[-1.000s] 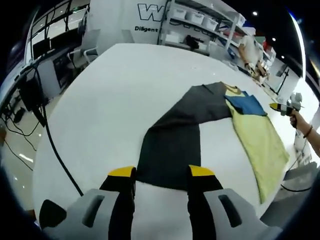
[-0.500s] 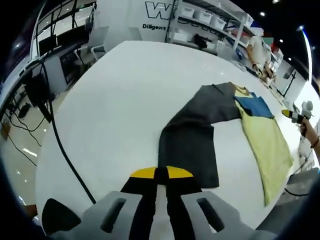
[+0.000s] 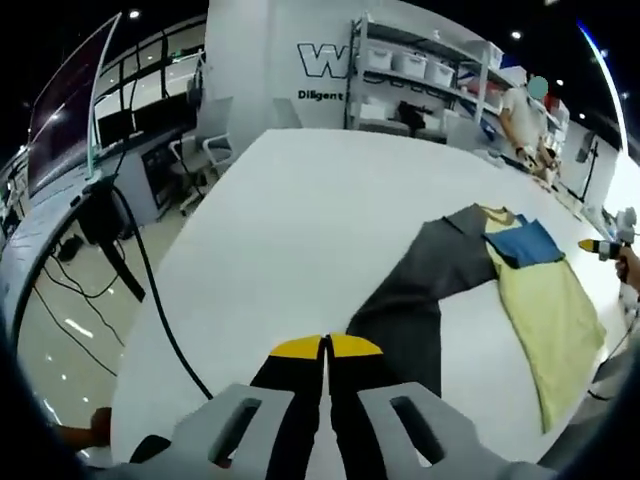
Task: Fold the garment on the visible template until the final outline fits inside the template.
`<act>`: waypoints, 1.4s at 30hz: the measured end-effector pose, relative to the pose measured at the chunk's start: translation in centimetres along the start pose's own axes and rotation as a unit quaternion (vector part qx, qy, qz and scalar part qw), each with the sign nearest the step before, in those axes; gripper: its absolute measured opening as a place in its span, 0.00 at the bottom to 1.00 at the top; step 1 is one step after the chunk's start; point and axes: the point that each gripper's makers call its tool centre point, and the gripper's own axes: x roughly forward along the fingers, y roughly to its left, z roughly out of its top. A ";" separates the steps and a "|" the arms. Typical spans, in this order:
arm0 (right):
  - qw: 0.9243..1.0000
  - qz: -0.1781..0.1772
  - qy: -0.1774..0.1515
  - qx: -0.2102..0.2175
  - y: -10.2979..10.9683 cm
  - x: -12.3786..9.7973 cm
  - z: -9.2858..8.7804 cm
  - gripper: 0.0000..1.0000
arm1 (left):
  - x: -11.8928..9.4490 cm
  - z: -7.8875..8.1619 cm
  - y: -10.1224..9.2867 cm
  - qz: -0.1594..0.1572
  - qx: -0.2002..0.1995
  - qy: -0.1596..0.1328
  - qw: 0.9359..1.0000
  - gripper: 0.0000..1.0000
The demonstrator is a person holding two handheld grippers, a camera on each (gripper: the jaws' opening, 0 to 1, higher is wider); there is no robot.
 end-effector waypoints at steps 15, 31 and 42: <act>1.000 0.023 0.003 -0.011 0.9 -1.2 -0.4 0.41 | 0.0 -3.4 -1.3 -0.036 0.013 0.064 0.997 0.29; 0.989 0.133 0.037 -0.054 5.4 -4.7 -3.1 0.99 | 0.3 -4.8 -1.9 -0.054 0.012 0.099 0.993 0.28; 0.989 0.120 0.053 -0.070 5.3 -5.5 -4.3 0.99 | 0.8 -4.7 -1.9 -0.056 -0.001 0.088 0.995 0.06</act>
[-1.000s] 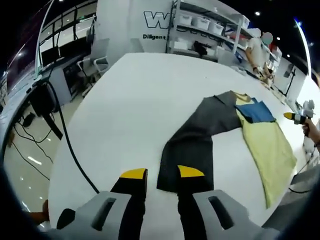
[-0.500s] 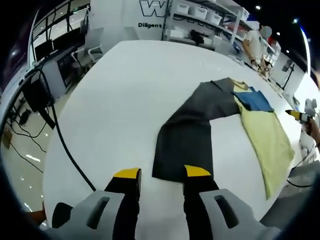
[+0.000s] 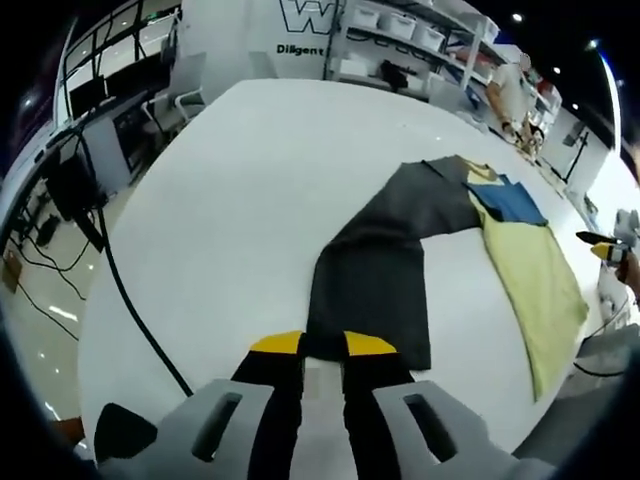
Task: Fold the garment on the visible template until the final outline fits inside the template.
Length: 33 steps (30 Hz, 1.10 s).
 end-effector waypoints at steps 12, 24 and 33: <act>1.000 -0.011 0.000 -0.010 -0.1 -0.2 0.0 0.96 | -1.7 4.2 2.1 0.064 -0.006 -0.104 0.993 0.01; 1.000 -0.011 0.013 -0.015 0.2 0.1 -0.5 0.93 | -2.7 7.2 -6.2 -0.011 0.201 -0.159 0.967 0.01; 1.000 -0.004 0.011 -0.018 0.6 0.0 -0.4 0.93 | -0.9 3.4 -12.3 -0.113 0.275 -0.095 0.950 0.02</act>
